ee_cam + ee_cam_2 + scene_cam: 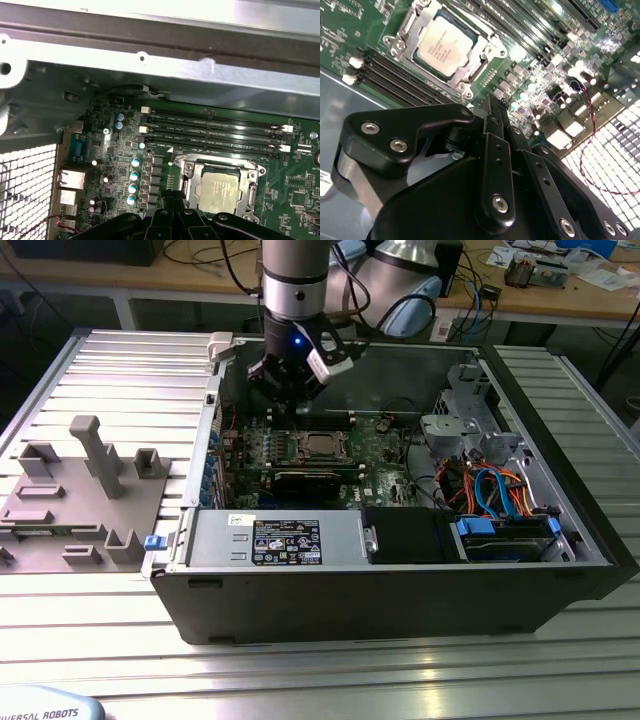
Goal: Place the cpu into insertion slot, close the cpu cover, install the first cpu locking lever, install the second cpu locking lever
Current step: 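Install the first cpu locking lever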
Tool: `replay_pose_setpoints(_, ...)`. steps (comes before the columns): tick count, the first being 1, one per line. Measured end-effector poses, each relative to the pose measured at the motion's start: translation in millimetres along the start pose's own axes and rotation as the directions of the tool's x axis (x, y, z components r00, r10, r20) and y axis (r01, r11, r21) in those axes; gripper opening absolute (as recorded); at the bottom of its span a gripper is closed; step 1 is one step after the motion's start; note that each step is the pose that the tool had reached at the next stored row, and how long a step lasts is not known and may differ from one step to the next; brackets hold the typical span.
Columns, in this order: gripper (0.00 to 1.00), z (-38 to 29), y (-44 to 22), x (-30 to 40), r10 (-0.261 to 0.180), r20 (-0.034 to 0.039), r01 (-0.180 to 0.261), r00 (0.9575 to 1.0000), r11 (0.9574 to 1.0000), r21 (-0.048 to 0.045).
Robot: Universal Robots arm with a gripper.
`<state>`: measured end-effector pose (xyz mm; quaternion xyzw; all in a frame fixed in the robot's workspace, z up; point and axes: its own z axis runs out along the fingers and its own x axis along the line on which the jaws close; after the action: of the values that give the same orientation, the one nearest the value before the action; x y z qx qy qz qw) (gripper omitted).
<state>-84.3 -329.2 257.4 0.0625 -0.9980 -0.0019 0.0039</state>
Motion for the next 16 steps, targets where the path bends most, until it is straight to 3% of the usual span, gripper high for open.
replay_pose_setpoints(9,0.11,0.2,12.4,15.4,0.000,0.0003,0.000,1.0000,1.0000,-0.0016)
replay_pose_setpoints(16,0.11,-3.3,20.5,17.1,0.000,0.0007,0.000,1.0000,1.0000,-0.0016)
